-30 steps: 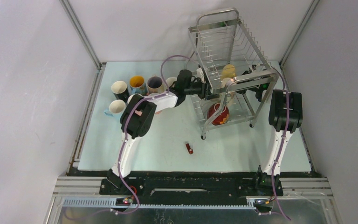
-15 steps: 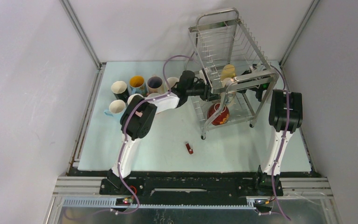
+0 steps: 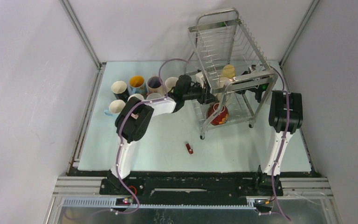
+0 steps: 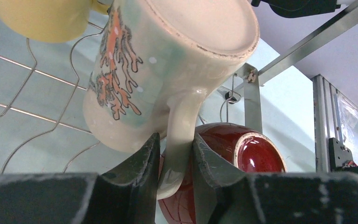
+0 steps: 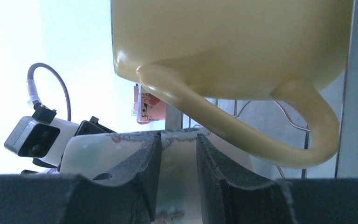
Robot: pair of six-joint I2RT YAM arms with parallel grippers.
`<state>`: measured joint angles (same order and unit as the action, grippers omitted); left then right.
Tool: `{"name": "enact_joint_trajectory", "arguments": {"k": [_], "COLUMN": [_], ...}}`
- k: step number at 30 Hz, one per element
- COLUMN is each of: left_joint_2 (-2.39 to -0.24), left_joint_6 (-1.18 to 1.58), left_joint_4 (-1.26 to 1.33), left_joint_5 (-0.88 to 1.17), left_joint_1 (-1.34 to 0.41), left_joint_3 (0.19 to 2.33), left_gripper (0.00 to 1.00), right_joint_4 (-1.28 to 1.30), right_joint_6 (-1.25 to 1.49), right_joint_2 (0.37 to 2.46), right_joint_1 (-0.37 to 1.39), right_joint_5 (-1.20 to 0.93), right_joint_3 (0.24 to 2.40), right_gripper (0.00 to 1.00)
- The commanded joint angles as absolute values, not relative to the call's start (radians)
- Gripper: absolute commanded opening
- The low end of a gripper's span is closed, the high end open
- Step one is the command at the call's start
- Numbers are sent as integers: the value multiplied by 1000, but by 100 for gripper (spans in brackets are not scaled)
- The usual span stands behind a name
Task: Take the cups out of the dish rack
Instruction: Unload the cup from the dish rack.
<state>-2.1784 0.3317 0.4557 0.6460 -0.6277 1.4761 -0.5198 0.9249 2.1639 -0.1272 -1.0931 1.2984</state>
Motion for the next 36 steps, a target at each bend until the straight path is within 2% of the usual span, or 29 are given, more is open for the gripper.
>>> {"name": "enact_joint_trajectory", "arguments": {"k": [1, 7, 26, 36], "left_joint_2": [-2071, -2034, -1963, -1902], "left_joint_6": [342, 378, 414, 400], "left_joint_4": [600, 681, 759, 759], "left_joint_5": [590, 560, 506, 476], "left_joint_1": [-616, -600, -564, -554], "left_joint_3": [1406, 1369, 1313, 1294], "left_gripper": [0, 0, 0, 0], "right_joint_4": [-569, -572, -671, -826], "right_joint_6": [930, 928, 997, 1093], "right_joint_2": [2073, 2036, 1943, 1911], "right_joint_1": [-92, -103, -160, -188], "right_joint_5": [-1112, -1096, -1016, -1001], "right_joint_3": [1279, 1262, 1173, 1112], "right_gripper": [41, 41, 61, 70]}}
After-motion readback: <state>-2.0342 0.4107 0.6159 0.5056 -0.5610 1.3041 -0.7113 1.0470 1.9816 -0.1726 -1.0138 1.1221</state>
